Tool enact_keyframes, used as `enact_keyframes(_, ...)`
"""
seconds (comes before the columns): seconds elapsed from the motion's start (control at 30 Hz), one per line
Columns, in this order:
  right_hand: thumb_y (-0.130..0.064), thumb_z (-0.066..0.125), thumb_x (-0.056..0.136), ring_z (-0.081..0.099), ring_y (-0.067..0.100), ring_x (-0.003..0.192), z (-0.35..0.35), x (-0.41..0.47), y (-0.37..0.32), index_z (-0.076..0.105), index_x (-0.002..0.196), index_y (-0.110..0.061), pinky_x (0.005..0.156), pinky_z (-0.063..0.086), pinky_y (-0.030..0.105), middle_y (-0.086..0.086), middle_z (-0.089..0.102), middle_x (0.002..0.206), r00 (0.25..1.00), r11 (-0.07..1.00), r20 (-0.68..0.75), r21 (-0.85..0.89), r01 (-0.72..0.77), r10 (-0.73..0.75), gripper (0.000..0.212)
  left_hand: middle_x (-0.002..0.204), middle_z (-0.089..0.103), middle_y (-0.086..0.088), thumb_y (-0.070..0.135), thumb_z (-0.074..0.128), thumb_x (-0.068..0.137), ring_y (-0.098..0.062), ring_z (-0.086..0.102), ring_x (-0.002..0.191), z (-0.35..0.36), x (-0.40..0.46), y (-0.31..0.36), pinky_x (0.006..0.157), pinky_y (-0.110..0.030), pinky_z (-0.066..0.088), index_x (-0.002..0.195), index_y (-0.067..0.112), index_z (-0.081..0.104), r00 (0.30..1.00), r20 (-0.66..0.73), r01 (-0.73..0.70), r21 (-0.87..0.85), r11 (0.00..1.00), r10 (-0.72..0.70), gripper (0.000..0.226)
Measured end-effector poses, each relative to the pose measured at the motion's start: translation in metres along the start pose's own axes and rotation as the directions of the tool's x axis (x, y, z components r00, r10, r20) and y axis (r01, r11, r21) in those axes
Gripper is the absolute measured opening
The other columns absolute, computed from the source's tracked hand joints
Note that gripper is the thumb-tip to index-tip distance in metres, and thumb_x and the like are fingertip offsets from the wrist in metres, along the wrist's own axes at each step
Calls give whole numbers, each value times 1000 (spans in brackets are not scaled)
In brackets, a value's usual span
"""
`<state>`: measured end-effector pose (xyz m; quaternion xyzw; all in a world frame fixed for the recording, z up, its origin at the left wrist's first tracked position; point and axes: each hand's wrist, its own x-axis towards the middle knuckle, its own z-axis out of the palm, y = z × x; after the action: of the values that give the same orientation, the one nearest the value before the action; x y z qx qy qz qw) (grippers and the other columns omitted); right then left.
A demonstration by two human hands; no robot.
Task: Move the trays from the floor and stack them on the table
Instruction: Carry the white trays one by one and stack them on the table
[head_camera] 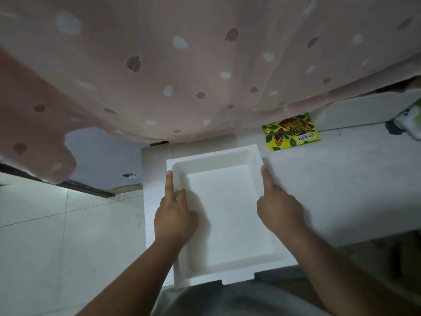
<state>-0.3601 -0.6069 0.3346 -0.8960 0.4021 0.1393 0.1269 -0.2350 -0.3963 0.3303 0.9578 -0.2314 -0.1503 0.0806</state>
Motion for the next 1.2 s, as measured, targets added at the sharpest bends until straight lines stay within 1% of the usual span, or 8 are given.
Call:
enact_keyframes(0.2,-26,47,93,51,24,64,-2,4,2,-2,156,-42,59,48,34,4,63,96,999,991,20,127,-38,36,81,162,-24,9,32,62,83,-26,59,101,0,1,0,63,-30,48,113,19,56,1000,1,4,-24,1000,-4,34)
enact_keyframes(0.4,-53,43,96,64,33,96,-1,-1,7,1,156,-39,71,53,41,8,68,115,997,979,-41,194,70,-63,75,164,13,-13,39,59,87,-39,26,144,-6,-5,3,112,-49,32,140,18,43,983,-131,-113,127,985,130,59)
enact_keyframes(0.53,-59,34,99,53,36,126,-3,-14,23,9,158,-36,96,47,48,10,56,142,996,903,79,426,-61,30,68,117,69,-1,49,48,94,-24,64,105,-22,-57,34,89,-37,51,128,21,58,826,-80,-559,15,829,558,45)
enact_keyframes(0.67,-53,22,103,56,34,105,3,-33,35,63,114,-15,85,42,40,12,67,116,985,843,165,523,-128,47,57,91,59,1,68,50,81,-21,54,77,3,-116,62,63,-35,48,113,23,56,671,244,-741,169,650,701,56)
enact_keyframes(0.8,-53,19,103,49,26,90,1,-36,31,65,101,-12,80,39,37,6,63,98,983,821,174,550,-152,65,61,80,54,-5,20,56,74,-26,48,63,30,-120,68,49,-34,44,105,12,57,691,198,-716,321,620,695,32)
enact_keyframes(0.93,-55,19,101,54,28,98,5,-35,32,66,102,-15,82,42,39,4,63,97,982,807,163,566,-168,90,62,82,56,-7,12,47,78,-27,49,62,41,-116,63,50,-37,48,105,10,58,676,181,-729,306,612,714,30)
enact_keyframes(1.1,-57,19,100,51,25,95,7,-35,31,66,107,-18,85,43,39,5,66,108,980,802,172,569,-184,103,61,82,56,-8,14,65,78,-26,50,64,45,-112,61,53,-37,51,109,10,56,667,212,-742,274,612,714,33)
enact_keyframes(1.2,-58,21,99,55,29,103,5,-33,34,65,115,-19,90,45,41,6,66,115,973,805,208,557,-204,103,62,86,55,-3,47,67,78,-23,49,70,29,-115,66,58,-35,48,112,16,52,687,260,-727,248,640,679,49)
